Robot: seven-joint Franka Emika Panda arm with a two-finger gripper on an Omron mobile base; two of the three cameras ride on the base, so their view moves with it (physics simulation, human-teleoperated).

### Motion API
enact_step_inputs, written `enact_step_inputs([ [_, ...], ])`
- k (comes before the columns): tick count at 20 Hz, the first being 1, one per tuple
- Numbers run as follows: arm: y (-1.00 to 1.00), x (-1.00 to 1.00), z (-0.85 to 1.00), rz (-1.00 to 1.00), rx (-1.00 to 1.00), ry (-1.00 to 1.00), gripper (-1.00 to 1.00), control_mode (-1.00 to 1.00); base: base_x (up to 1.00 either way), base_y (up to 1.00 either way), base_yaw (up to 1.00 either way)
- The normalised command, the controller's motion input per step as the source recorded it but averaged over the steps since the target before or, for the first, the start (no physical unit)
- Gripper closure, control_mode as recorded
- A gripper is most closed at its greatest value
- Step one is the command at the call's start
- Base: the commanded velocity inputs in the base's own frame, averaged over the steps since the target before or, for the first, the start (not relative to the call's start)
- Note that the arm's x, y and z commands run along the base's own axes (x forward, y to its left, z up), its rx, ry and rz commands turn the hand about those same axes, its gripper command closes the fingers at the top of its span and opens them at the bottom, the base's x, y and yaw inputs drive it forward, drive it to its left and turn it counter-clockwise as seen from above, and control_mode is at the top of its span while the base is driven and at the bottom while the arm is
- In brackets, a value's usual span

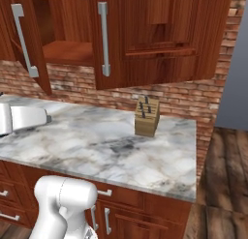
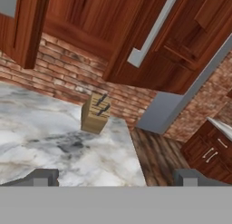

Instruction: Close all open cabinet doors.

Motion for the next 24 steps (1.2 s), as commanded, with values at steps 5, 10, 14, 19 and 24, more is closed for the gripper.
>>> enact_step_inputs([
  [5,0.00,0.00,0.00,0.00,0.00,0.00,-1.00,1.00,0.10,-0.15,0.02],
  [10,0.00,0.00,0.00,0.00,0.00,0.00,-1.00,1.00,-0.03,-0.02,0.00],
  [14,-0.40,-0.38,-0.30,0.00,0.04,0.00,-1.00,-1.00,0.00,0.00,0.00],
  [19,-0.75,-0.15,-0.31,0.09,0.07,-0.01,-1.00,-1.00,0.00,0.00,0.00],
  [24,-0.90,-0.07,-0.04,0.17,0.07,-0.11,-1.00,-1.00,0.00,0.00,0.00],
])
